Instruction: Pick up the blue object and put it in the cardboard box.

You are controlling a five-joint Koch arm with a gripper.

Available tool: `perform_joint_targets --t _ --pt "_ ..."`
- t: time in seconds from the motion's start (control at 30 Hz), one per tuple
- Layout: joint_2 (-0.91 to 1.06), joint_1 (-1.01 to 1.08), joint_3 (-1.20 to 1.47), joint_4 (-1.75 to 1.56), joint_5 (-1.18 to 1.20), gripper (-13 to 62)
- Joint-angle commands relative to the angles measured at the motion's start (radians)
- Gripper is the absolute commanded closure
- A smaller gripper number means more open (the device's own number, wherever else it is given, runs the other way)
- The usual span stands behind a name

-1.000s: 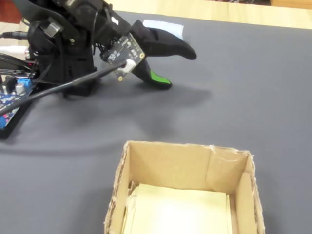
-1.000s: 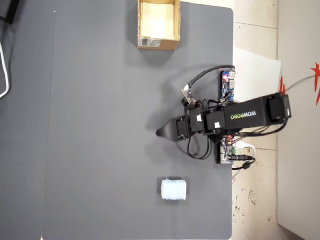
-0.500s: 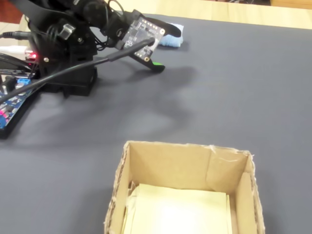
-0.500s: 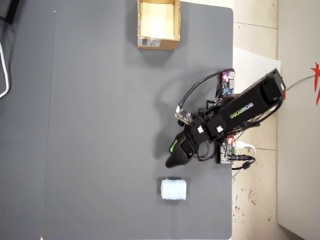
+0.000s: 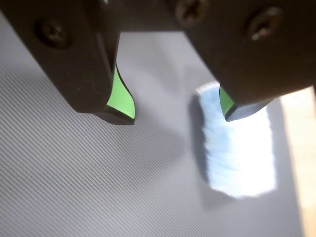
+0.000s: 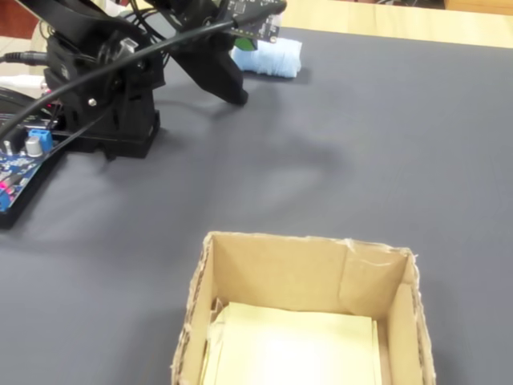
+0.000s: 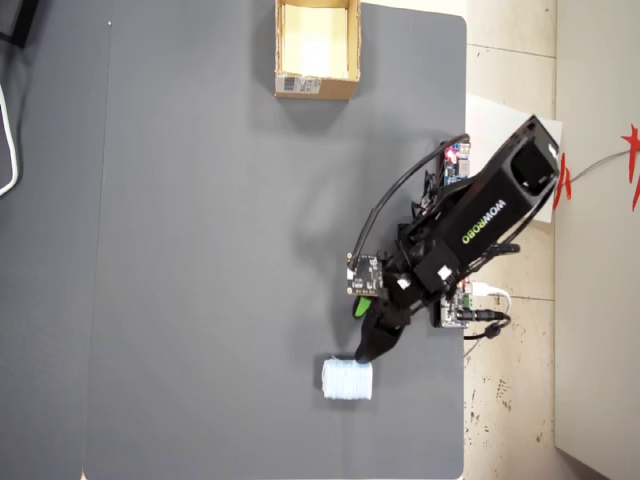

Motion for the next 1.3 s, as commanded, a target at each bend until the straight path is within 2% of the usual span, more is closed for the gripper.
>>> perform_joint_targets --t 0.0,0.47,0.57,0.63,0.8,0.93,1.27 --pt "0.035 -0.021 -0.117 0.1 0.08 16.5" --pt "-0.318 -0.058 -0.615 0.502 0.069 16.4" --pt "-0.451 -0.117 -0.796 0.552 -0.095 16.4" --pt "-0.491 -0.13 -0.842 0.565 -0.12 16.4" --pt "-0.565 -0.16 -0.867 0.545 -0.169 16.4" --pt "-0.637 -0.156 -0.787 0.422 -0.179 16.3" --pt "-0.721 -0.107 -0.666 0.167 -0.083 16.4"
